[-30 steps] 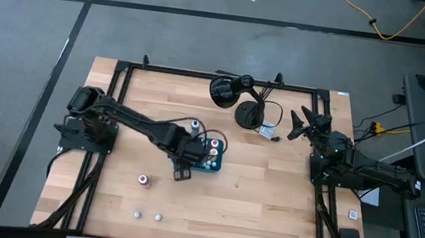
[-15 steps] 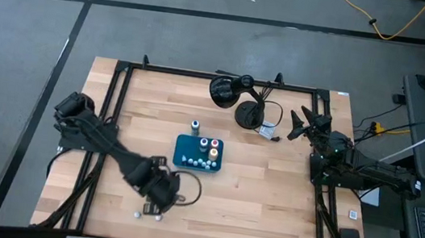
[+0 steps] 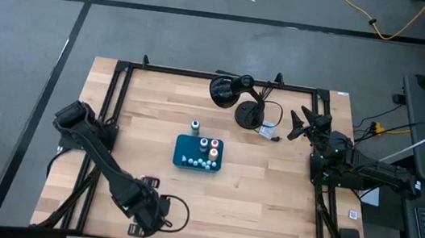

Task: Pick & Place food coloring
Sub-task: Put the small dark red food coloring bottle into the blue bin

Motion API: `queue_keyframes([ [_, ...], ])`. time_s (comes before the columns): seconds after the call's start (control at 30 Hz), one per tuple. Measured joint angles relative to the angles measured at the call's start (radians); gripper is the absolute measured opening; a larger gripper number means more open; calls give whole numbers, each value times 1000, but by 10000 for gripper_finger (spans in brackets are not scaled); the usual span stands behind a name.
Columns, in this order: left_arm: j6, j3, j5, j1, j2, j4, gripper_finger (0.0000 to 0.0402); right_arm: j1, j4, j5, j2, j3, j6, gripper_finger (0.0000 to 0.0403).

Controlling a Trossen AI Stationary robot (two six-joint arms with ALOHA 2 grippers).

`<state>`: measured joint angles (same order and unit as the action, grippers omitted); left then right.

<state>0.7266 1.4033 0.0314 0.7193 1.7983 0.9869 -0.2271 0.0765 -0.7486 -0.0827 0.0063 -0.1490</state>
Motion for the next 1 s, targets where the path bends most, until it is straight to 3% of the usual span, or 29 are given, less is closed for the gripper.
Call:
queue_keyframes([
  [0.43, 36, 0, -17, 4, 132, -160, 168, 0, 0, 0, 0, 0, 0, 244],
  [0.77, 47, 0, 10, 5, 169, -157, 167, 0, 0, 0, 0, 0, 0, 244],
  [1.0, 49, 0, 18, 5, 169, -157, 118, 0, 0, 0, 0, 0, 0, 244],
])
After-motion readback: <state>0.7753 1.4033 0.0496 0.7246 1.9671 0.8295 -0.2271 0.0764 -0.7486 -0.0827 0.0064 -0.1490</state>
